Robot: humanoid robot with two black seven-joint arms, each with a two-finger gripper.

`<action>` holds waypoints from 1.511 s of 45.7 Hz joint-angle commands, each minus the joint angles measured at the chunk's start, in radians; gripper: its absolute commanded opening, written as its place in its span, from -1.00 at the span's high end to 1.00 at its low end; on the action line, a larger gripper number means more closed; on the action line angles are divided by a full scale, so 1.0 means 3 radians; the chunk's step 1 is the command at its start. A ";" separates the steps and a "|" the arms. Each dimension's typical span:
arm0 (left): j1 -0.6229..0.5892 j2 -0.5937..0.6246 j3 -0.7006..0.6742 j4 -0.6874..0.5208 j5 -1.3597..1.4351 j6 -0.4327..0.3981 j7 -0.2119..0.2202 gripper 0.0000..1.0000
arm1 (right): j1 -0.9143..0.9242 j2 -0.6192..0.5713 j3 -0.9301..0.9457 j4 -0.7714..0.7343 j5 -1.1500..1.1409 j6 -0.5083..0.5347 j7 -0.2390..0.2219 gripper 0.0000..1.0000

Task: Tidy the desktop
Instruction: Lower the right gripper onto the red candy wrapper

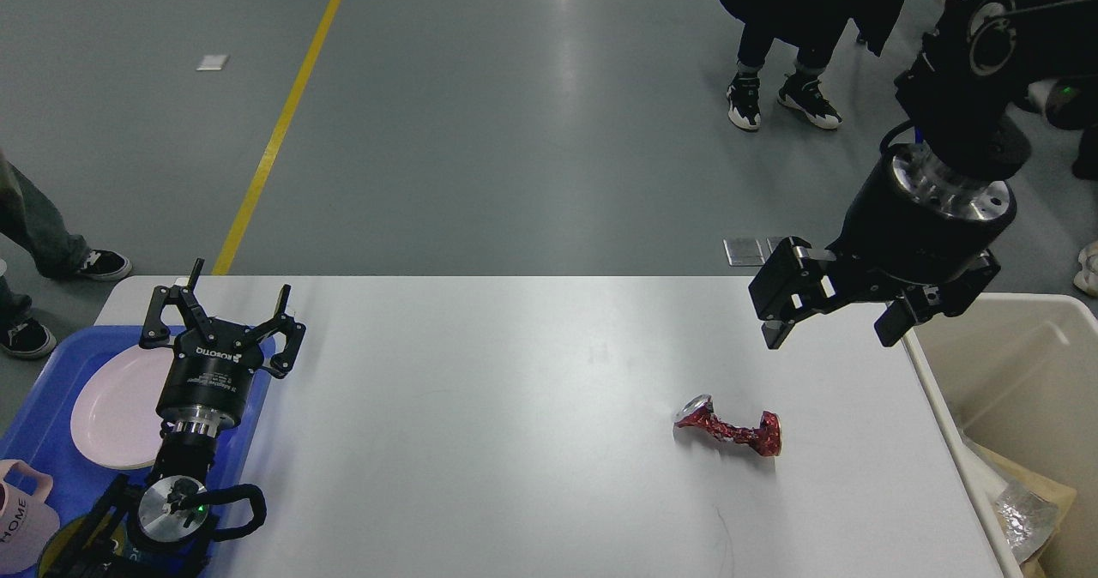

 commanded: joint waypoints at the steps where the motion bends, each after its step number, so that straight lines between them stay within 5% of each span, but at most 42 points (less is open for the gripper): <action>1: 0.0000 0.0000 0.0000 0.0000 0.0002 0.0000 0.0000 -0.93 | -0.0014 0.0018 0.0002 -0.0010 0.0000 -0.0027 0.0006 -1.00; 18: 0.0000 0.0000 0.0000 0.0000 0.0002 0.0000 0.0000 -0.93 | -0.0591 0.0176 0.0385 -0.0398 -0.0025 -0.0390 0.0006 -1.00; 24: 0.0000 0.0000 0.0000 0.0000 0.0002 0.0000 0.0000 -0.93 | -0.1061 0.0416 0.0436 -0.0670 -0.0198 -0.0768 0.0037 -0.99; 39: 0.0000 0.0000 0.0000 0.0000 0.0002 0.0000 0.0000 -0.93 | -0.1961 0.0590 0.0523 -0.0680 -0.2585 -0.1408 0.0277 -0.89; 48: 0.0000 0.0000 0.0000 0.0000 0.0002 0.0000 0.0000 -0.93 | -0.2611 0.0876 0.0431 -0.1088 -0.2940 -0.2149 0.0226 -0.90; 69: -0.0005 0.0000 0.0000 0.0000 0.0002 0.0000 0.0000 -0.93 | -0.3460 0.1081 0.0145 -0.1861 -0.2981 -0.2293 0.0231 -0.77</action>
